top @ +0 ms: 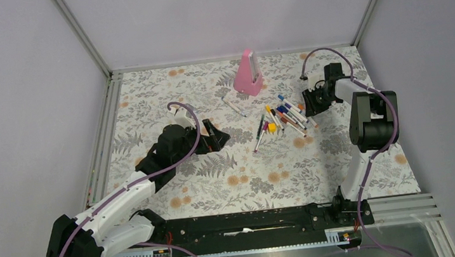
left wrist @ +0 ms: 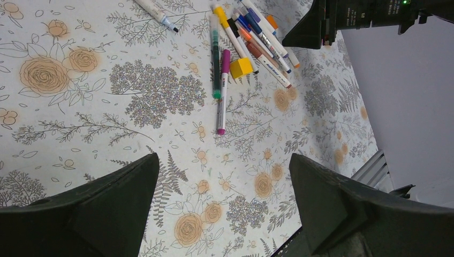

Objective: Open the pen caps
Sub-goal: Pick up the pen from the center of the board.

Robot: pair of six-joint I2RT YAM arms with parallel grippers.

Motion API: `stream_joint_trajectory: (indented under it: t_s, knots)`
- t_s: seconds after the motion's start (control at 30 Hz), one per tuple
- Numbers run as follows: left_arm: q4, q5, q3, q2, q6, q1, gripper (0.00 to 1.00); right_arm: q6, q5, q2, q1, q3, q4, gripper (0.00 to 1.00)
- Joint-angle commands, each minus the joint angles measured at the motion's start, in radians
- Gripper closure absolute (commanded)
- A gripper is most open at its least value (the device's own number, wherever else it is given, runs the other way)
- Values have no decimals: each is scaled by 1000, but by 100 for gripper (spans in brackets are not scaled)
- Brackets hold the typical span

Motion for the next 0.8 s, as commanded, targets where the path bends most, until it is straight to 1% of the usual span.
stream_joint_trajectory:
  t_s: [0.0, 0.2, 0.4, 0.57, 0.67, 0.77]
  knots:
    - [67, 28, 11, -2, -6, 5, 1, -22, 67, 13, 10, -14, -3, 65]
    - [71, 30, 3, -9, -11, 5, 1, -26, 153, 14, 16, -21, 13, 68]
    - [87, 39, -2, 3, -16, 6, 1, -58, 226, 10, 37, -57, 32, 65]
    - [95, 50, 4, 20, -18, 6, 1, -83, 269, 29, 75, -77, 33, 66]
    - [99, 58, 4, 20, -24, 6, 1, -84, 265, 32, 76, -76, 21, 69]
    - [123, 70, -8, 16, -43, 6, 1, -84, 249, 31, 76, -83, 10, 78]
